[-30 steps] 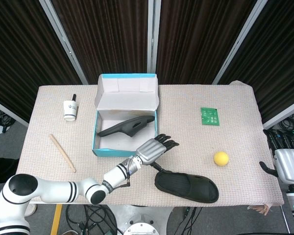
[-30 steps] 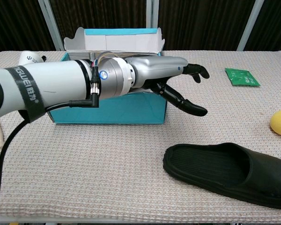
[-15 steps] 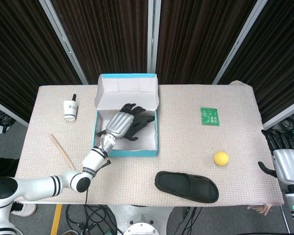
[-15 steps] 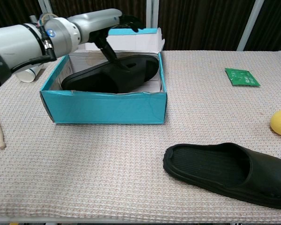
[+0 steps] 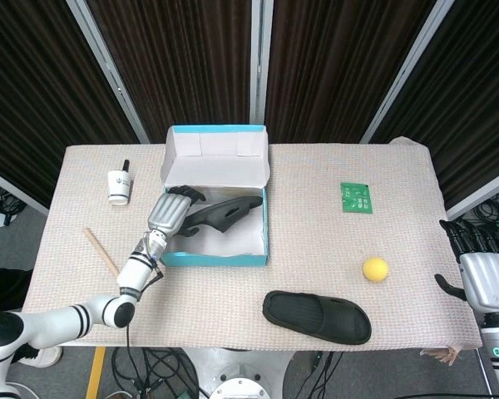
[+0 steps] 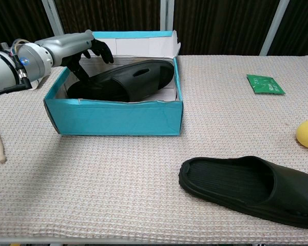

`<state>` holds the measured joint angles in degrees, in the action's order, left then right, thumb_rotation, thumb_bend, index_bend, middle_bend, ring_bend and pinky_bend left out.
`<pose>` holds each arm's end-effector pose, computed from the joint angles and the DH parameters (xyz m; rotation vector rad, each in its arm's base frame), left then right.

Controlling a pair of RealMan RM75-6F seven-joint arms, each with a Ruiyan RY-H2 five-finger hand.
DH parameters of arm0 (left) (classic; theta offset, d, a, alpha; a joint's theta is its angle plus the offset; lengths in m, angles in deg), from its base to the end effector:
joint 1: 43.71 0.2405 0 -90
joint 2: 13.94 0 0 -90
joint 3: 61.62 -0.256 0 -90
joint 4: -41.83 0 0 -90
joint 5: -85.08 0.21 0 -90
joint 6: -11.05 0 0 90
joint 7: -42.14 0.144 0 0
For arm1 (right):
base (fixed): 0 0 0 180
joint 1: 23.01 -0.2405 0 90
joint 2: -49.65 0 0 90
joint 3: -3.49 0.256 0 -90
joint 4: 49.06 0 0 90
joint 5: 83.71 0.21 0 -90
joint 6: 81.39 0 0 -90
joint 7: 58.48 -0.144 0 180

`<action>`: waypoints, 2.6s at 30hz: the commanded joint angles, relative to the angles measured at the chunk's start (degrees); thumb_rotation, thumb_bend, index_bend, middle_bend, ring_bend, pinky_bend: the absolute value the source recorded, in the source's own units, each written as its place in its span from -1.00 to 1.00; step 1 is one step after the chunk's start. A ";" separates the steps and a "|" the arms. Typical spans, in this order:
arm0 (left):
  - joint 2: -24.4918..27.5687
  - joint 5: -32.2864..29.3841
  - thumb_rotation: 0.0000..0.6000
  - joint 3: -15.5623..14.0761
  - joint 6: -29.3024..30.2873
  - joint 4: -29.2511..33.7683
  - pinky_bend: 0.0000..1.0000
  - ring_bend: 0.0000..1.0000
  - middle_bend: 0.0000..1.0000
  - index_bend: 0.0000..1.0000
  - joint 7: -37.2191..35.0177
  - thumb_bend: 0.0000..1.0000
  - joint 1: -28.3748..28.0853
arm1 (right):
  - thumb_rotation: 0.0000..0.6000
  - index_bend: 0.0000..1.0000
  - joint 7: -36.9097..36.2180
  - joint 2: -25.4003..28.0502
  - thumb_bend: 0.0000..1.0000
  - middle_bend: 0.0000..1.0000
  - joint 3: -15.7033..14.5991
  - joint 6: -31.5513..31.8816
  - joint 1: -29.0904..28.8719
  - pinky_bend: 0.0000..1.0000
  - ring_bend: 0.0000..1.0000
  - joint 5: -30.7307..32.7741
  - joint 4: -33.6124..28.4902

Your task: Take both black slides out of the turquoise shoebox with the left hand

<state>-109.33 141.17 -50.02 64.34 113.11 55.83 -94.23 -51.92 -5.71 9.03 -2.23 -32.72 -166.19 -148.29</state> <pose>-0.1340 0.3924 -0.0323 -1.7695 -1.0172 -0.9600 -0.2888 -0.2142 0.1919 1.4641 -0.8011 0.8088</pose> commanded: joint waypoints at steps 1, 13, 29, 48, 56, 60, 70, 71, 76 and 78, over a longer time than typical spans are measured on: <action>-0.78 0.38 1.00 -0.01 -0.47 -0.98 -0.53 -0.61 -0.48 -0.40 -0.04 -0.60 -0.03 | 1.00 -0.89 0.06 -0.02 -0.80 -0.78 -0.02 0.06 0.06 -0.76 -0.90 0.05 -0.06; -6.26 4.61 1.00 -0.27 -2.80 -9.98 -0.02 -0.25 -0.12 -0.17 -2.86 -0.35 -0.97 | 1.00 -0.89 -0.05 0.06 -0.80 -0.78 -0.14 0.21 0.50 -0.76 -0.90 0.73 -0.02; -4.90 18.24 1.00 1.01 5.15 -14.54 0.42 0.22 0.35 0.24 -24.08 -0.10 1.05 | 1.00 -0.89 -0.44 -0.17 -0.80 -0.78 0.03 -0.30 0.16 -0.76 -0.90 0.90 0.59; 13.61 28.67 1.00 -3.56 8.37 17.43 0.18 0.18 0.29 0.24 -24.11 -0.11 4.33 | 1.00 -0.89 -0.39 -0.66 -0.80 -0.78 0.28 -1.54 -0.63 -0.76 -0.90 1.57 1.16; 12.20 26.04 1.00 -4.78 5.06 22.57 -0.23 -0.03 0.18 0.23 -15.47 -0.11 3.99 | 1.00 -0.89 -0.36 -0.71 -0.80 -0.78 0.33 -1.66 -0.70 -0.76 -0.90 1.86 1.27; 9.21 24.44 1.00 -5.17 3.86 21.28 -0.40 -0.27 0.01 0.22 -10.58 -0.11 3.58 | 1.00 -0.89 -0.67 -0.78 -0.80 -0.78 0.25 -1.64 -0.60 -0.76 -0.90 1.95 1.53; 5.50 21.16 1.00 -5.99 -0.44 20.47 -0.78 -0.96 -0.67 -0.54 -3.08 -0.38 2.15 | 1.00 -0.89 -1.12 -0.86 -0.80 -0.78 0.29 -1.78 -0.71 -0.76 -0.90 1.97 1.96; 5.31 20.23 1.00 -5.74 -1.00 20.34 -0.83 -0.99 -0.74 -0.64 -2.74 -0.44 1.99 | 1.00 -0.89 -1.22 -0.86 -0.80 -0.78 0.29 -1.76 -0.71 -0.76 -0.90 1.95 2.01; 4.54 17.65 1.00 -4.79 -1.53 19.59 -0.93 -1.00 -0.95 -0.84 -0.83 -0.68 1.69 | 1.00 -0.89 -1.50 -0.86 -0.80 -0.78 0.32 -1.49 -0.61 -0.76 -0.90 1.82 2.13; 4.83 17.33 1.00 -4.51 -1.50 19.98 -0.94 -1.00 -0.97 -0.85 -0.79 -0.73 1.71 | 1.00 -0.89 -1.62 -0.84 -0.80 -0.78 0.27 -1.35 -0.55 -0.76 -0.90 1.67 2.18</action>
<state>-104.56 158.55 -54.64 62.86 132.98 55.04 -92.49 -53.53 -6.55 9.31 -3.58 -33.27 -164.52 -146.12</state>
